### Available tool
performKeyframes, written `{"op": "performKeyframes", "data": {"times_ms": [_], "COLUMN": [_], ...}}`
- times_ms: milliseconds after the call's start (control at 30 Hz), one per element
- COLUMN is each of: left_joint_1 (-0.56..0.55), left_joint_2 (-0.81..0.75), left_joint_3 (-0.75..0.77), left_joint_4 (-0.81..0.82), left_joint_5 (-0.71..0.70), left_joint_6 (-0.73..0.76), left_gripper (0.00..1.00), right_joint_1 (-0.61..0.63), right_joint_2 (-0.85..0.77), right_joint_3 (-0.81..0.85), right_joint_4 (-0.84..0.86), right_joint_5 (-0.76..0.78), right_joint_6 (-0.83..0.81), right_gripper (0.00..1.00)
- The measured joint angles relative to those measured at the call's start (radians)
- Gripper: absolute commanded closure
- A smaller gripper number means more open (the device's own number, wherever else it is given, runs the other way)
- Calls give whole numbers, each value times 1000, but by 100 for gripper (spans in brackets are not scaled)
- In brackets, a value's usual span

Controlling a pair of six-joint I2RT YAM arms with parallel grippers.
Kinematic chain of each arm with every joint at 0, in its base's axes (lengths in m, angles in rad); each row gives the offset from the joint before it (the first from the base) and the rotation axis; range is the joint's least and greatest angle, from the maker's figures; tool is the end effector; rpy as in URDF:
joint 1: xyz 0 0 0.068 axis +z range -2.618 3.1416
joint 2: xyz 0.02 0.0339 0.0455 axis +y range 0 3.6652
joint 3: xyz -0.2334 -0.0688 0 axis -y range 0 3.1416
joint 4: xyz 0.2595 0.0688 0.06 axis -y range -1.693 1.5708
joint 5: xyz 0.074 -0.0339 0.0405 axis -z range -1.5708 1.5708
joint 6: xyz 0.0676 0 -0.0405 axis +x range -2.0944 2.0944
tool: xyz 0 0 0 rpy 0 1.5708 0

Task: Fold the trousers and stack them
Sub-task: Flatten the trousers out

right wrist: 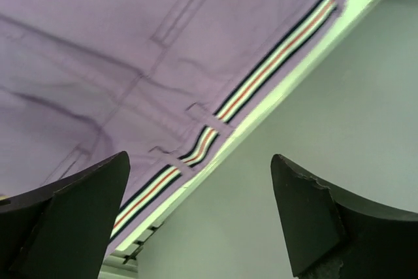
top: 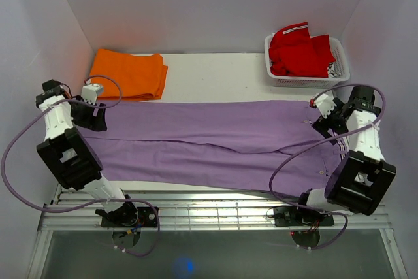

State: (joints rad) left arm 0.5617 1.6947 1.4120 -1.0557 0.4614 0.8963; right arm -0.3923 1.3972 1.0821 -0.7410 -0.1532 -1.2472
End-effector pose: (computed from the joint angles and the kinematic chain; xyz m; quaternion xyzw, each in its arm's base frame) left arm 0.3087 0.1587 0.1994 0.1872 0.9490 -0.0942 0.2355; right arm 0.2944 -0.1106 0.1975 -0.4174 0.8694 -0.1350 0.2273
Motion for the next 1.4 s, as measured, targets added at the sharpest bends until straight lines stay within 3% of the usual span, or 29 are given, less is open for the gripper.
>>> {"op": "performKeyframes", "data": {"times_ms": [100,167,233,400,667,733,900,1133,1300,1400], "left_joint_1": [0,0,-1,-8,-39,-47,-31,89,135,134], "left_joint_2": [-40,-19,48,241,411,418,310,64,-109,-128], "left_joint_3": [-10,6,69,209,288,281,142,-41,-240,-352], "left_joint_4": [-36,-51,-72,-34,40,39,-1,-180,-227,-213], "left_joint_5": [34,58,78,106,99,97,77,25,-31,-52], "left_joint_6": [47,59,61,39,-35,-35,83,348,463,475], "left_gripper": [16,17,18,20,23,20,19,22,24,25], "right_joint_1": [-7,-5,4,39,79,79,28,-159,-181,-166], "right_joint_2": [-8,40,119,328,471,470,325,-18,-227,-225], "right_joint_3": [-32,-18,39,200,273,271,185,84,-151,-307], "right_joint_4": [-38,-51,-75,-66,-23,-28,-88,-329,-388,-362], "right_joint_5": [-11,-27,-45,-65,-61,-60,-68,-56,5,55], "right_joint_6": [-17,-10,10,68,157,155,21,-345,-526,-560], "right_gripper": [1,6,11,14,19,19,21,37,39,40]}}
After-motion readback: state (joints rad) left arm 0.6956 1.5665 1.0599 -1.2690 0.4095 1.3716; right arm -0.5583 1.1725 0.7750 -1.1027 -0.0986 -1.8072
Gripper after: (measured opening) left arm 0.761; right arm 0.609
